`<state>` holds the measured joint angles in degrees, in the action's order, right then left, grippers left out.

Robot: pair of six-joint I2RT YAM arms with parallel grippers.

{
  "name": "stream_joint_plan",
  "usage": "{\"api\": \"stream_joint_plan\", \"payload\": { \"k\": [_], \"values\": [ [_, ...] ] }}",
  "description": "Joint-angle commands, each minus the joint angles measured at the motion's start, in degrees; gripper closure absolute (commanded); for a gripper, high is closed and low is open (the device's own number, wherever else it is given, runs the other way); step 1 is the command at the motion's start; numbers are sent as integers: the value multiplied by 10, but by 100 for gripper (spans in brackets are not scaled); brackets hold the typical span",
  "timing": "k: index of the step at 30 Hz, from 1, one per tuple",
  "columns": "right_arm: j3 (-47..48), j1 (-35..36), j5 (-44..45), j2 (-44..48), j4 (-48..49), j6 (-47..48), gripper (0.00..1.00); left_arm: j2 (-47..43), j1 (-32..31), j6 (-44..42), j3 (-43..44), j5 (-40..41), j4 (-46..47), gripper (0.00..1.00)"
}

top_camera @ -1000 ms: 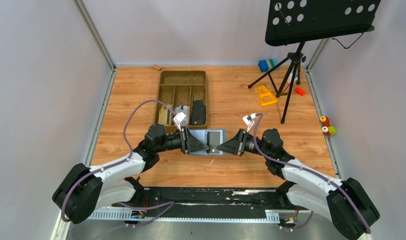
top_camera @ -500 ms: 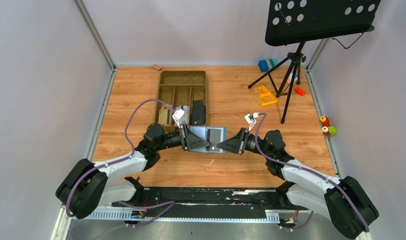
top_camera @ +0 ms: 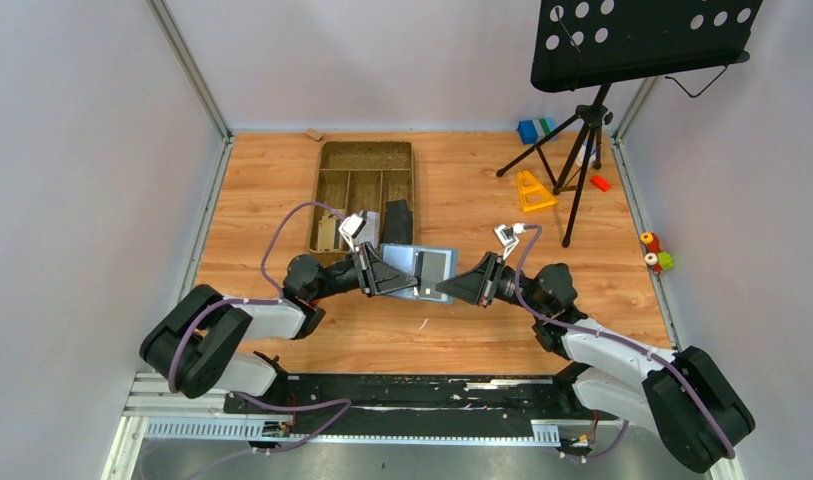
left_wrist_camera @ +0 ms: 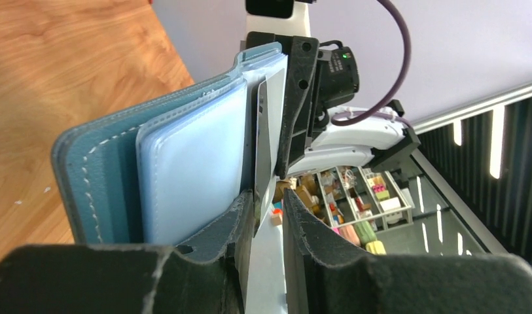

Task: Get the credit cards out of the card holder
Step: Remove the credit card from the card holder.

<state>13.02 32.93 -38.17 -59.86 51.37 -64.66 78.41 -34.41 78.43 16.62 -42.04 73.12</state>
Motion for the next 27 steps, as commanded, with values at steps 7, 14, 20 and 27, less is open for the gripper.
{"api": "stream_joint_plan", "payload": {
  "k": [7,14,20,27],
  "values": [
    [26,18,-53,-13,96,-24,100,28,-20,37,20,-56,72,72],
    [39,19,-64,-35,98,-25,100,-15,-32,-80,53,-40,-140,78],
    [39,19,-62,-42,101,-28,100,-50,-34,-125,69,-23,-217,90],
    [35,18,-54,-29,82,-23,100,-68,-29,-135,60,-7,-238,100]
  ]
}}
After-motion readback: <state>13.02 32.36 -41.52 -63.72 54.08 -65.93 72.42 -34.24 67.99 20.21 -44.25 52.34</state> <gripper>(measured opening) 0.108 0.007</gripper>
